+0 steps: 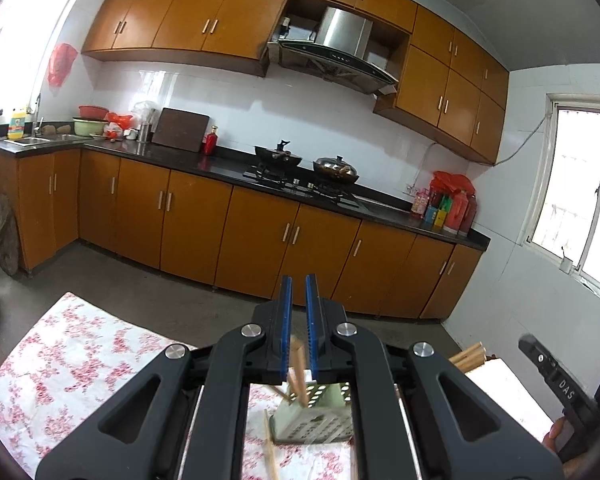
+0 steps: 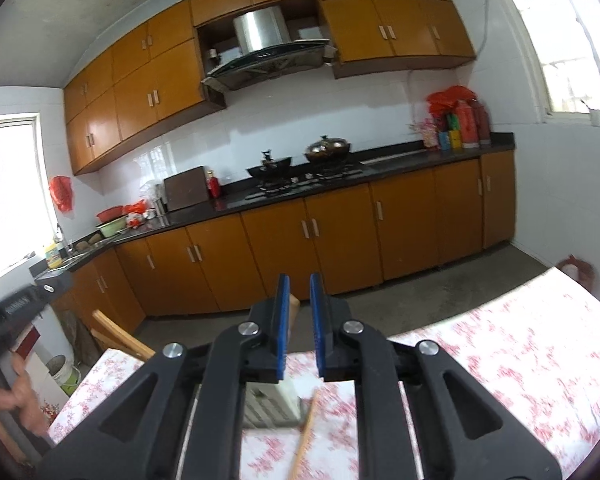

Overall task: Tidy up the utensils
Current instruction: 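Open both grippers to release the chopsticks into the holder, then move both open grippers down to the remaining chopsticks on the cloth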

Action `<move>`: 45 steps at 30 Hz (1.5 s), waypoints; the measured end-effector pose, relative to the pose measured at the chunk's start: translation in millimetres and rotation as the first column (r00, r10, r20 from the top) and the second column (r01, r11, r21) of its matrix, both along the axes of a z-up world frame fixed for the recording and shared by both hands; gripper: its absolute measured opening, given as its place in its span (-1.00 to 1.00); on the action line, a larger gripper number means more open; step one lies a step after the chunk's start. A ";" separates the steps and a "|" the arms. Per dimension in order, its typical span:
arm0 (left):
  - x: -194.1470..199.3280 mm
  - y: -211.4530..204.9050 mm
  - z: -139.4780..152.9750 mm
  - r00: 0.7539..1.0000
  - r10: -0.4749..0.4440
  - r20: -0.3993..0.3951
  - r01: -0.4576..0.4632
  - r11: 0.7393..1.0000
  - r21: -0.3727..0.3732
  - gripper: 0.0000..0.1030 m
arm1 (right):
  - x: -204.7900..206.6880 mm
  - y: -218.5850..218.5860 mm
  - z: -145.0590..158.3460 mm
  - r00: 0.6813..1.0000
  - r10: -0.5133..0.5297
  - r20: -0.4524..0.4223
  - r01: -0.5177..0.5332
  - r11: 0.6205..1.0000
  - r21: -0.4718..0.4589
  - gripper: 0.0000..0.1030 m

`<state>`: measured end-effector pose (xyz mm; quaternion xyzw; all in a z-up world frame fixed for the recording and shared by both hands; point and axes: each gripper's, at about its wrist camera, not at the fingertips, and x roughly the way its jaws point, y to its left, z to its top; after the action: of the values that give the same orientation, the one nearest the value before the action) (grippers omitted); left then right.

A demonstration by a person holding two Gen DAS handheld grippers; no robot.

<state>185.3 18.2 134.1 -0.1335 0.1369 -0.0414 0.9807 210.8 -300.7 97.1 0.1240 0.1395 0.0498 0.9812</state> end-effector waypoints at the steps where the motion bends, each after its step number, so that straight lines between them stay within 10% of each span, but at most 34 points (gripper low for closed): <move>1: -6.5 3.4 -1.6 1.000 0.003 0.000 -0.003 1.000 0.002 -0.86 | -4.1 -4.7 -6.4 1.000 -0.010 -0.015 0.010 1.000 0.005 -0.72; 9: -41.8 30.9 -65.5 0.989 0.026 -0.146 -0.018 0.999 0.051 -0.85 | -20.2 -5.2 -105.5 0.962 0.018 -0.273 -0.015 1.000 0.012 -0.68; 16: -41.5 43.1 -149.7 0.930 0.028 -0.368 0.007 0.996 0.093 -0.85 | -16.4 44.9 -184.8 0.874 0.142 -0.464 -0.140 0.989 0.039 -0.62; 25: -42.8 45.1 -176.9 0.903 0.021 -0.430 0.021 0.995 0.094 -0.50 | 0.7 90.8 -212.5 0.834 0.130 -0.537 -0.196 0.978 -0.067 -0.47; 34: -39.1 27.1 -181.4 0.898 -0.019 -0.439 0.066 0.994 0.092 -0.46 | 4.4 82.3 -218.3 0.837 0.074 -0.542 -0.160 0.981 -0.114 -0.83; 45: -34.0 -13.8 -195.7 0.865 -0.139 -0.482 0.190 0.980 0.057 -0.34 | 15.0 -3.6 -218.7 0.819 -0.143 -0.556 0.095 0.989 -0.114 -0.85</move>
<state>151.3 4.4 -61.6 -0.0768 0.3859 -0.0838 0.9155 225.8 -304.3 -121.6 0.1017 0.4160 -0.0561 0.9019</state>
